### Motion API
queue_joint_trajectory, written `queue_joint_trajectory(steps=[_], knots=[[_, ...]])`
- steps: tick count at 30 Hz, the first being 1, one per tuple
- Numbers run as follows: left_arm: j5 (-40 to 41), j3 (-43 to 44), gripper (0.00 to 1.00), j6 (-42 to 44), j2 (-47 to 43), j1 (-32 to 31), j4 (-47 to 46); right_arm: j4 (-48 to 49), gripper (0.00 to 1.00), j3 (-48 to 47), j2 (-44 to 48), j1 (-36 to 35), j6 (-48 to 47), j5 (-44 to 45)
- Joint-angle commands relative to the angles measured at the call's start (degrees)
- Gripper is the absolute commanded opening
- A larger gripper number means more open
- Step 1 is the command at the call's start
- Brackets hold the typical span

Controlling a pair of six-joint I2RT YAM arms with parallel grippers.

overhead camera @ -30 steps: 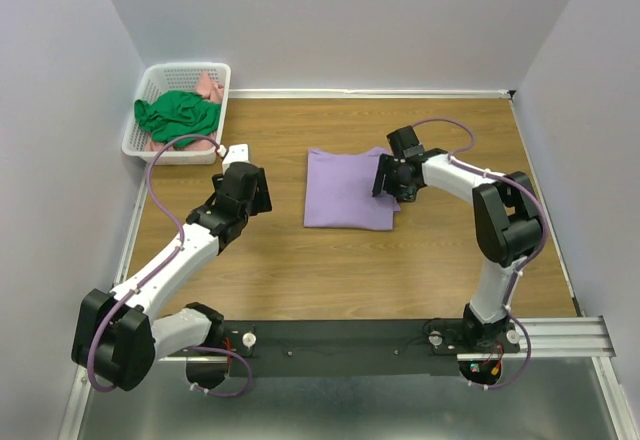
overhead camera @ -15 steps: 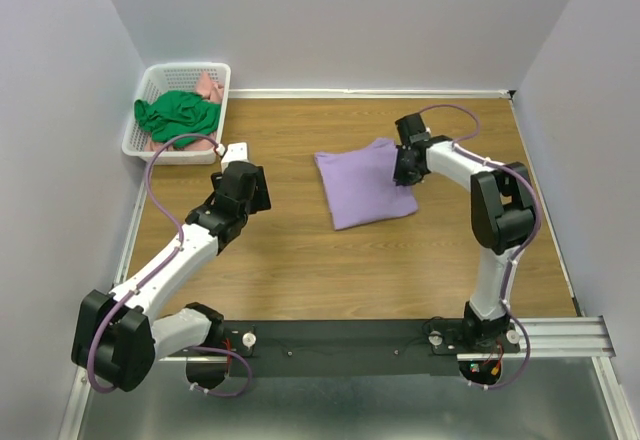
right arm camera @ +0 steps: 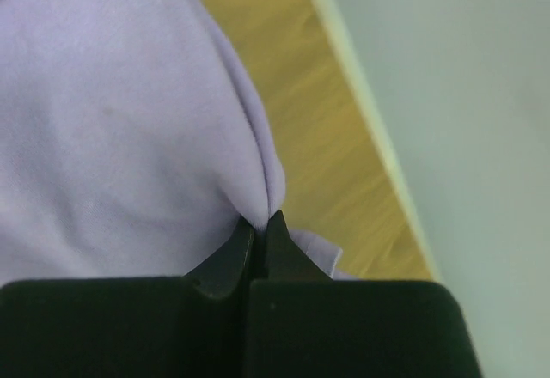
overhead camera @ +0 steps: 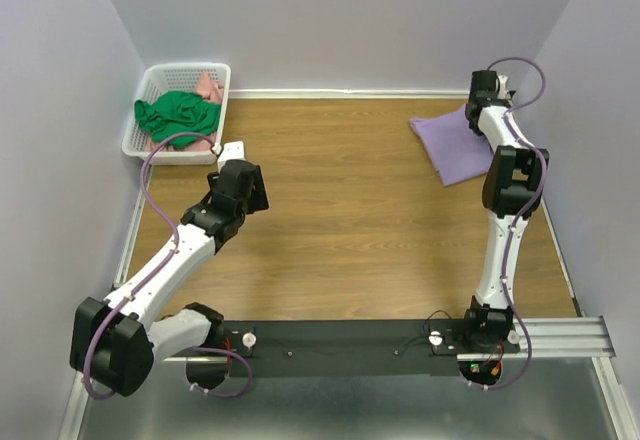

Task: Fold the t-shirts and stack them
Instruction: Neatly place the folded tshirt to the corner

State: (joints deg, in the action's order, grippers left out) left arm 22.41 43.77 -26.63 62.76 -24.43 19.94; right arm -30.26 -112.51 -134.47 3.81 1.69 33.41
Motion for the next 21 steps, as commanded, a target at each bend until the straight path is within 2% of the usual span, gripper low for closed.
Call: queue_joint_trajectory(steps=[1, 2, 5, 7, 12, 13, 14, 16, 17, 20, 21], knots=[[0.0, 3.9, 0.75, -2.5, -2.1, 0.3, 4.9, 2.0, 0.00, -15.1, -8.2, 3.5, -5.4, 8.2], [-1.0, 4.1, 0.75, -2.6, -2.3, 0.3, 5.4, 2.1, 0.00, -17.7, -12.3, 3.9, -5.7, 8.5], [-1.1, 5.3, 0.75, -3.9, -1.3, 0.3, 7.7, 2.3, 0.00, -25.1, -16.2, 5.9, -4.2, 10.0], [-1.3, 5.9, 0.75, -4.0, -0.9, 0.3, 8.4, 2.7, 0.01, -25.9, -17.7, 7.5, -2.8, 7.9], [-1.8, 6.2, 0.75, -4.6, 0.4, 0.3, 8.8, 3.2, 0.01, -25.2, -18.7, 9.2, 1.0, 9.3], [-2.3, 6.4, 0.75, -4.8, 0.6, 0.4, 8.8, 3.2, 0.08, -24.5, -18.5, 9.5, 1.6, 10.6], [-2.6, 6.5, 0.75, -5.1, 0.7, 0.3, 8.8, 3.2, 0.25, -23.9, -17.9, 9.5, 2.8, 11.1], [-3.6, 6.2, 0.74, -6.0, 0.7, 0.3, 8.6, 3.1, 0.42, -21.8, -16.4, 9.5, 3.4, 12.0], [-3.8, 6.2, 0.75, -6.3, 0.7, 0.4, 8.6, 3.1, 0.55, -21.1, -15.4, 9.5, 4.0, 11.2], [-4.3, 5.5, 0.75, -6.7, 0.2, 0.4, 7.7, 3.2, 0.65, -15.1, -10.3, 9.3, 9.1, 6.0], [-4.6, 5.3, 0.75, -6.9, 0.1, 0.3, 7.3, 3.1, 0.66, -10.5, -5.7, 9.3, 11.1, 4.1]])
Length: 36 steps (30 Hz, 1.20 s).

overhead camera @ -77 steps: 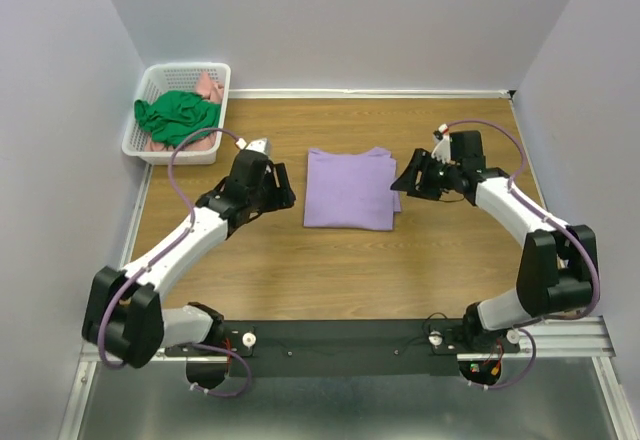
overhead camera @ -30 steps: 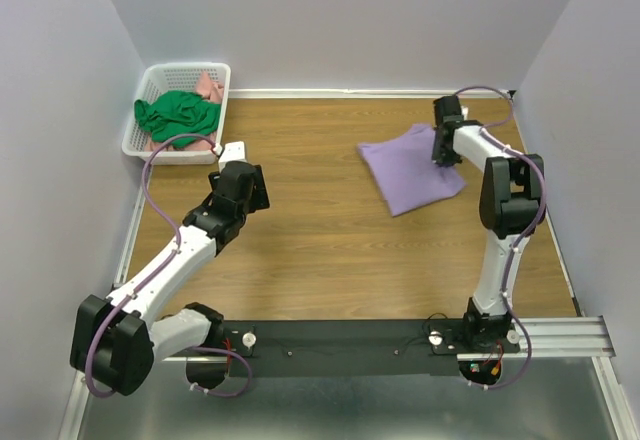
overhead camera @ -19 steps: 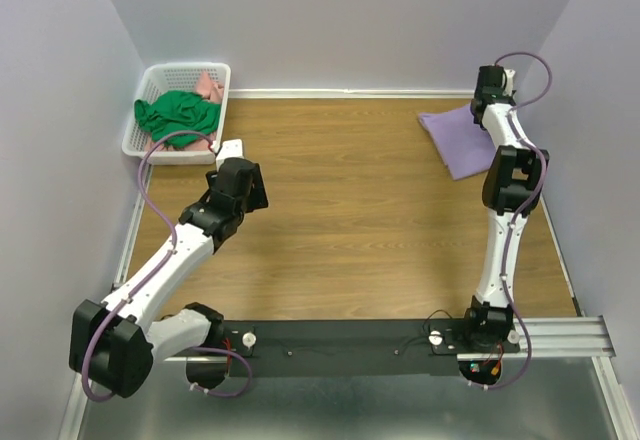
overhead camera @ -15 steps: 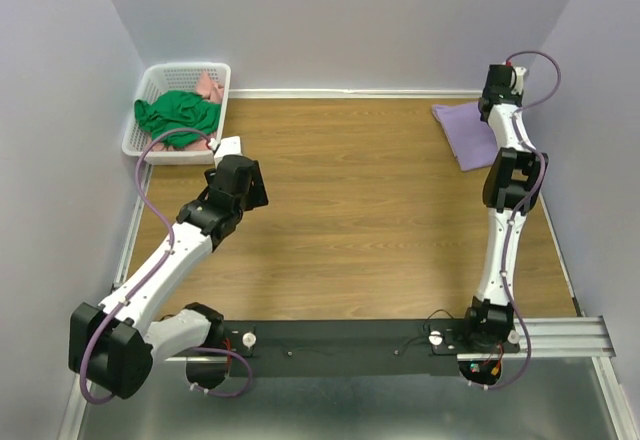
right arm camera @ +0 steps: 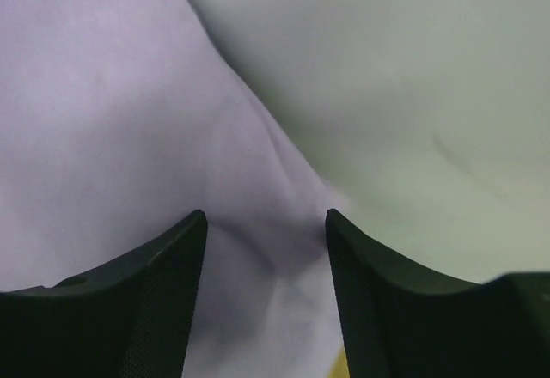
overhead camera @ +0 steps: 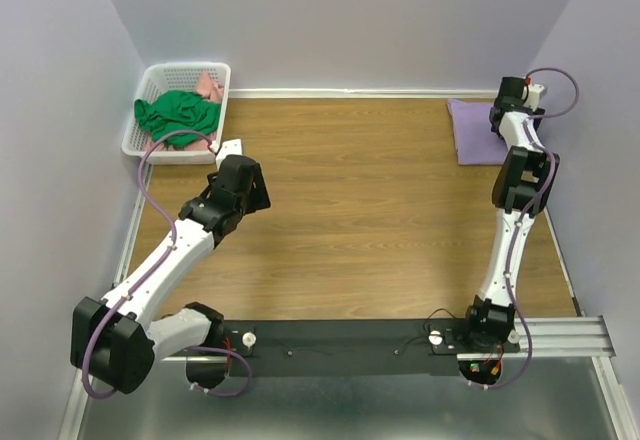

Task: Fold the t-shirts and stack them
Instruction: Neatly place the folded tshirt to the corner

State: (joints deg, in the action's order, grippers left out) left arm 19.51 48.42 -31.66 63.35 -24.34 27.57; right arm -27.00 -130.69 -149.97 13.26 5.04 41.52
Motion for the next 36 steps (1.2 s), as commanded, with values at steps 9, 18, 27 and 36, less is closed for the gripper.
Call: queue_joint_trajectory(steps=[9, 18, 27, 36], knots=[[-4.5, -1.0, 0.74, -3.2, -0.9, 0.3, -3.3, 4.2, 0.72, 37.0, 31.1, 0.0, 34.9, -21.7], [-4.2, -2.9, 0.74, -3.8, -5.9, 0.3, -3.1, 29.3, 0.83, 64.5, 41.6, 5.0, 54.3, -31.8], [-3.6, -4.8, 0.74, -4.1, -8.7, 0.3, -2.0, 45.6, 0.76, 73.6, 38.4, 5.8, 65.3, -34.2], [-3.1, -4.7, 0.74, -3.5, -7.9, 0.3, -1.7, 49.4, 0.50, 67.0, 28.3, 5.7, 69.5, -37.8]])
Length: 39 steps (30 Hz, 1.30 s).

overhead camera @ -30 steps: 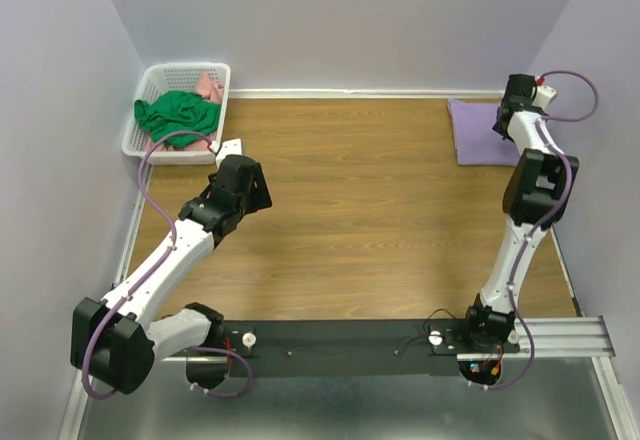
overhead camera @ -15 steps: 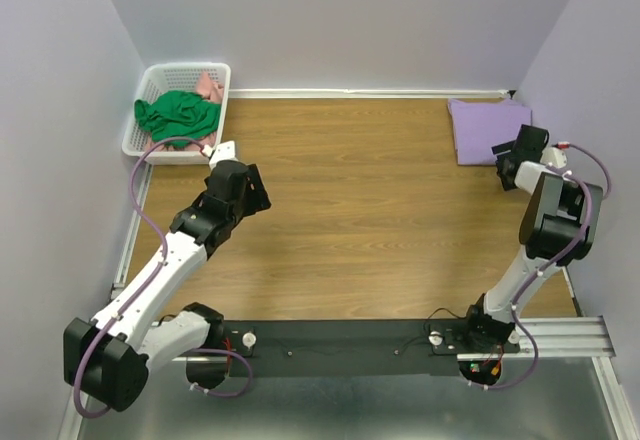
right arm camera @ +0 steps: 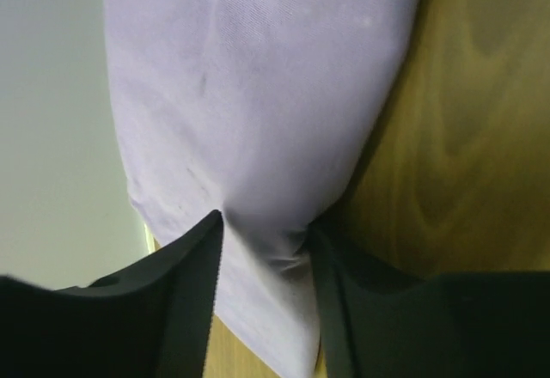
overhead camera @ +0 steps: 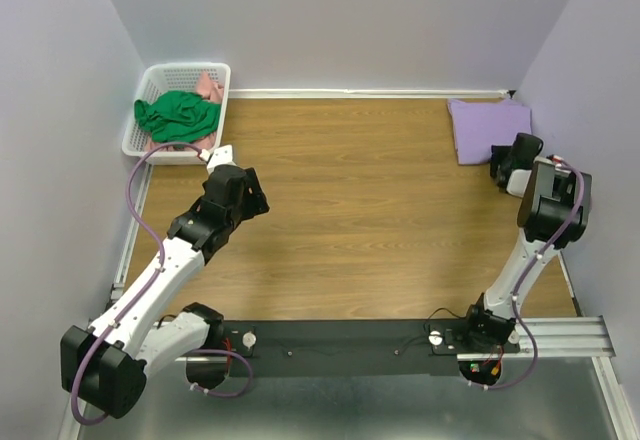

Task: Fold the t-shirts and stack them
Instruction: Neatly place the folded tshirt to the corner

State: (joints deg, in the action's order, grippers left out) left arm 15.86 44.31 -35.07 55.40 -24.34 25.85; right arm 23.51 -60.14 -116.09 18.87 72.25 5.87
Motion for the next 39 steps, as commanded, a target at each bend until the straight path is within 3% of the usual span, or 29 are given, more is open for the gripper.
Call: queue_joint_trajectory(steps=[1, 3, 6, 12, 16, 17, 19, 20, 23, 26, 27, 34, 39], knots=[[0.6, -0.5, 0.74, 0.0, 0.1, 0.3, -0.1, -1.2, 0.47, -4.5, -6.6, 0.0, 2.3, -2.3], [0.7, -0.3, 0.74, 0.1, 0.8, 0.3, 0.1, -1.2, 0.37, -7.6, -8.8, 0.0, 2.7, -2.4], [0.8, 0.0, 0.74, 0.4, 1.5, 0.3, 0.1, -1.3, 0.31, -10.3, -11.2, -0.1, 4.6, -3.3], [0.5, 0.4, 0.74, 0.8, 2.7, 0.3, -0.4, -2.5, 0.33, -14.1, -12.9, -0.9, 6.2, -2.8], [0.8, 0.8, 0.74, 0.8, 2.6, 0.3, -0.8, -4.4, 0.49, -11.9, -9.7, -1.4, 4.3, -3.5], [0.8, 0.9, 0.75, 0.7, 2.4, 0.3, -1.0, -5.1, 0.59, -10.4, -8.3, -1.7, 1.7, -3.1], [1.0, 0.9, 0.76, 0.7, 2.3, 0.3, -1.6, -7.0, 0.69, -7.6, -5.5, -1.9, -0.8, -3.0], [1.2, 0.9, 0.78, 0.7, 2.0, 0.3, -1.8, -7.1, 0.78, -5.9, -1.3, -1.9, -2.0, -3.0], [2.7, 1.3, 0.79, 0.8, 1.3, 0.3, -2.0, -10.0, 0.92, 0.4, 7.9, -1.9, -5.1, -2.4], [6.3, 2.0, 0.81, 1.8, -0.8, 0.3, -1.6, -18.0, 0.98, 2.9, 18.1, -1.9, -11.9, -1.7], [6.3, 2.2, 0.81, 2.1, -1.4, 0.3, -1.3, -20.4, 0.99, 3.1, 18.2, -1.9, -13.7, -1.3], [16.6, 5.3, 0.81, 3.5, -10.2, 0.3, 3.4, -46.1, 1.00, 0.9, 46.2, -1.9, -33.3, 4.3], [23.4, 8.8, 0.81, 2.6, -18.5, 0.3, 6.4, -51.4, 1.00, -1.4, 67.0, -2.6, -43.9, 6.5]])
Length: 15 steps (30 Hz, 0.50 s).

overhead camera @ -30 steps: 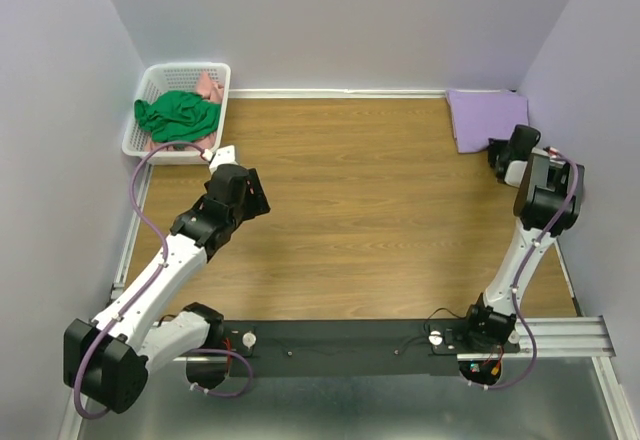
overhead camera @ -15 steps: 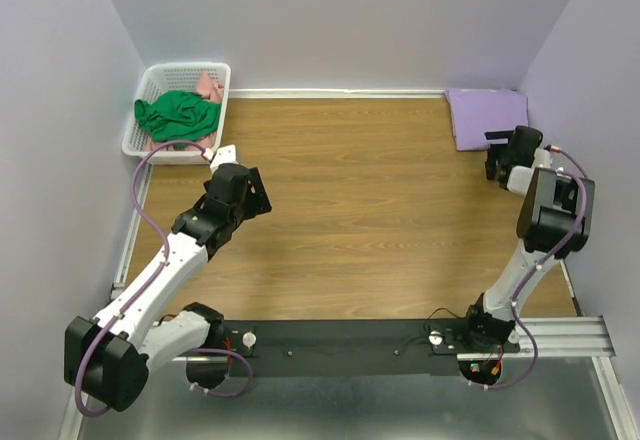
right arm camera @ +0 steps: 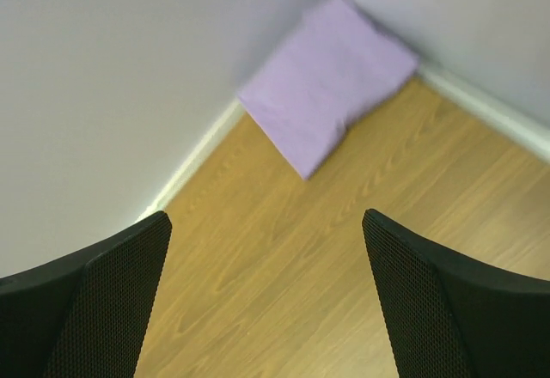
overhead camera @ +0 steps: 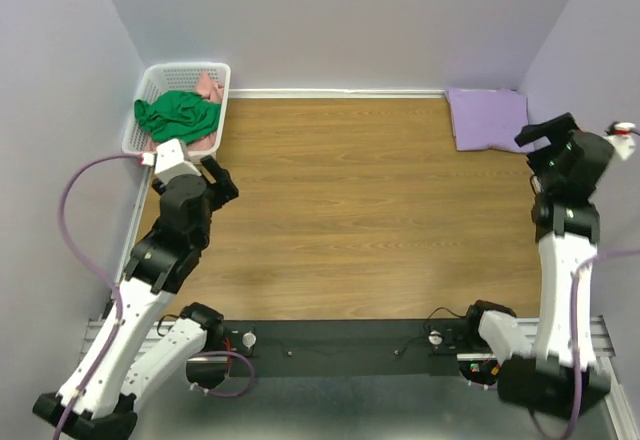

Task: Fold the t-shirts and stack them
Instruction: Neatly place the folded tshirt to the corner

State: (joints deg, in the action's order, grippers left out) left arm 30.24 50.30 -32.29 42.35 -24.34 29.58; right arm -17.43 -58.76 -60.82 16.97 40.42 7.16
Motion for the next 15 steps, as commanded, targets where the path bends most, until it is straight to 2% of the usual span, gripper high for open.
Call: queue_joint_trajectory(steps=[1, 2, 5, 6, 8, 10, 15], knots=[[10.3, 2.7, 0.81, 0.5, -7.1, 0.3, 2.6, -11.2, 1.00, -2.9, 14.5, -1.3, -13.2, 6.5], [10.2, 1.3, 0.81, 3.4, -8.8, 0.3, 0.2, -11.2, 1.00, -3.1, 19.7, -2.5, -14.7, 8.3], [11.9, -1.0, 0.82, 6.4, -17.5, 0.3, -4.2, -11.0, 1.00, -4.3, 24.7, -6.0, -20.9, 12.8], [11.7, -1.2, 0.90, 9.0, -21.7, 0.3, -5.1, -11.1, 1.00, -4.7, 26.4, -6.8, -22.5, 15.2], [12.1, -0.3, 0.97, 9.7, -24.4, 0.3, -4.2, -11.5, 1.00, -5.0, 28.0, -8.6, -24.9, 13.7], [12.2, 0.3, 0.97, 10.1, -27.2, 0.3, -3.0, -11.6, 1.00, -4.5, 31.0, -9.4, -28.0, 12.6], [12.5, 0.8, 0.98, 10.1, -29.4, 0.3, -1.2, -12.5, 1.00, -2.2, 34.9, -11.3, -28.4, 12.2]])
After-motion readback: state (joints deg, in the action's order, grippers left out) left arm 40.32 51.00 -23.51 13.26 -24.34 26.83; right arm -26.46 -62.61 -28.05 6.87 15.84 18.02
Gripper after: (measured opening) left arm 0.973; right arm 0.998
